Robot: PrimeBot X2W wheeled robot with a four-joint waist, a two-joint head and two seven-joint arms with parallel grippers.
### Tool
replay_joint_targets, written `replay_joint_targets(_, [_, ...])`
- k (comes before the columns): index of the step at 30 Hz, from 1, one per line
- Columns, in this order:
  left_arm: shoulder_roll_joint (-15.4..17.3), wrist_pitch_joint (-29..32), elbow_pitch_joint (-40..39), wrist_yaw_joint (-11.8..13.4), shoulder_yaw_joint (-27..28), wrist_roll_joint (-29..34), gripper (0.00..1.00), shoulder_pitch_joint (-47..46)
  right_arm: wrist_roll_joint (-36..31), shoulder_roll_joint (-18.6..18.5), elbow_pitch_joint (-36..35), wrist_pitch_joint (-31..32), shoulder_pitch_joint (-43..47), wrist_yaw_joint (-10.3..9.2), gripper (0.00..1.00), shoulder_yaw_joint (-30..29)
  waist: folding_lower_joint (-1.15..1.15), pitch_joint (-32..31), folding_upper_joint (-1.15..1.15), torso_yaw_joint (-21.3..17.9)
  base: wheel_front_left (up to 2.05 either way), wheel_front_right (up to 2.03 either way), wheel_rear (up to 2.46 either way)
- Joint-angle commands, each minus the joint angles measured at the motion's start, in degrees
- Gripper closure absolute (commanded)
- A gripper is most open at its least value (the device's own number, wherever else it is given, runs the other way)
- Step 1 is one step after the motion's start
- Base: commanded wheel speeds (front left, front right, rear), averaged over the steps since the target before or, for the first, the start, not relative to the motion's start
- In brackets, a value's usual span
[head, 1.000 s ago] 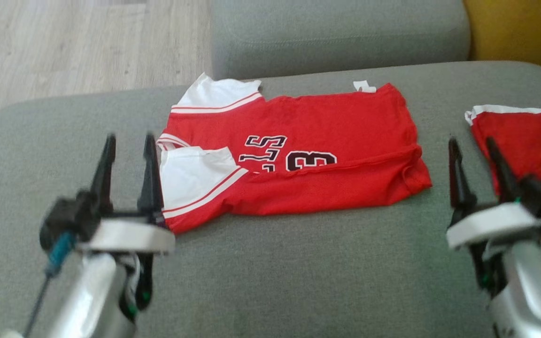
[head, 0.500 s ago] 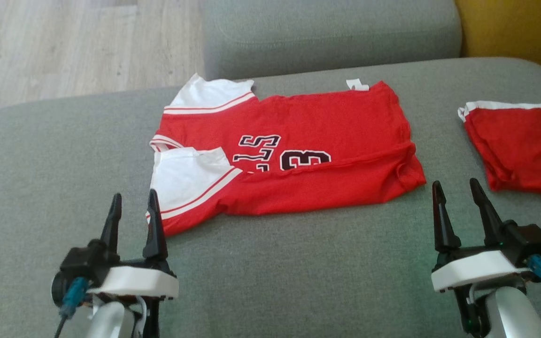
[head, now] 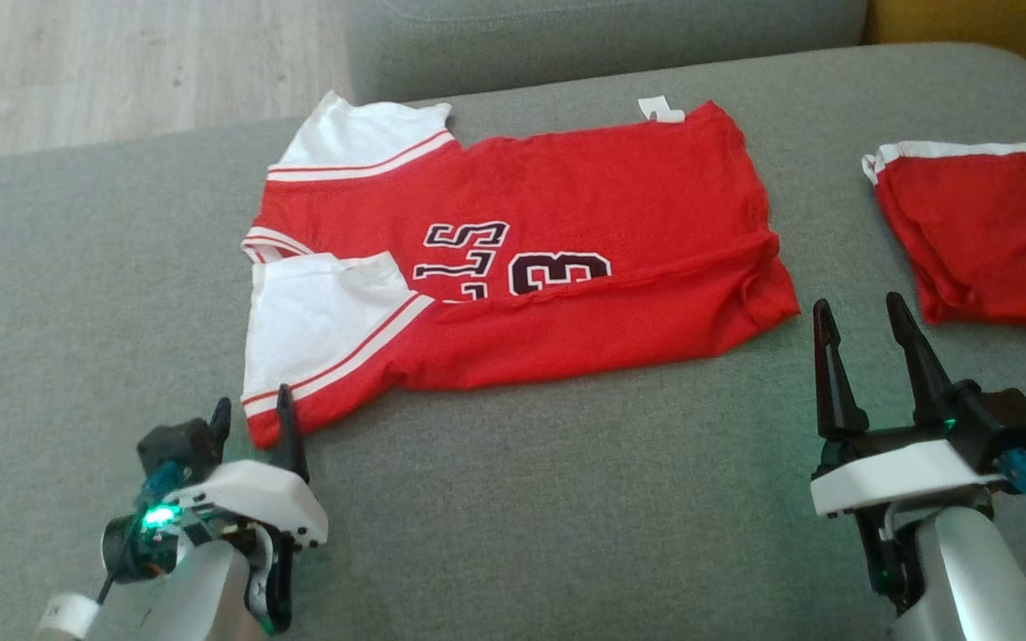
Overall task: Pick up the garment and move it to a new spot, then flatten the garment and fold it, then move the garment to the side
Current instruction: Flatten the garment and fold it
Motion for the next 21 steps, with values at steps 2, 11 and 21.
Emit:
replay_joint_targets(2, [0.82, 1.16, 1.48, -0.58, 1.26, -0.60, 0.00, -3.47, 0.18, 0.12, -2.23, -0.53, -2.58, 0.19, 0.00, 1.41, -0.01, 1.16, 0.00, -0.70, 0.00, 0.00, 0.00])
replay_joint_targets(11, [0.99, 7.68, 9.58, -1.00, -0.63, -0.61, 1.00, -6.54, 0.09, 0.49, -1.85, -0.53, -3.82, 0.19, 0.00, 1.95, -0.01, 2.60, 0.00, -1.46, 0.00, 0.00, 0.00])
replay_joint_targets(21, [1.75, -1.30, 7.25, -2.65, -2.30, 1.00, 1.00, -9.33, -3.20, 0.71, 7.37, 7.45, -9.07, 0.19, 0.00, -1.59, -0.01, 2.02, 0.00, 0.77, 0.00, 0.00, 0.00])
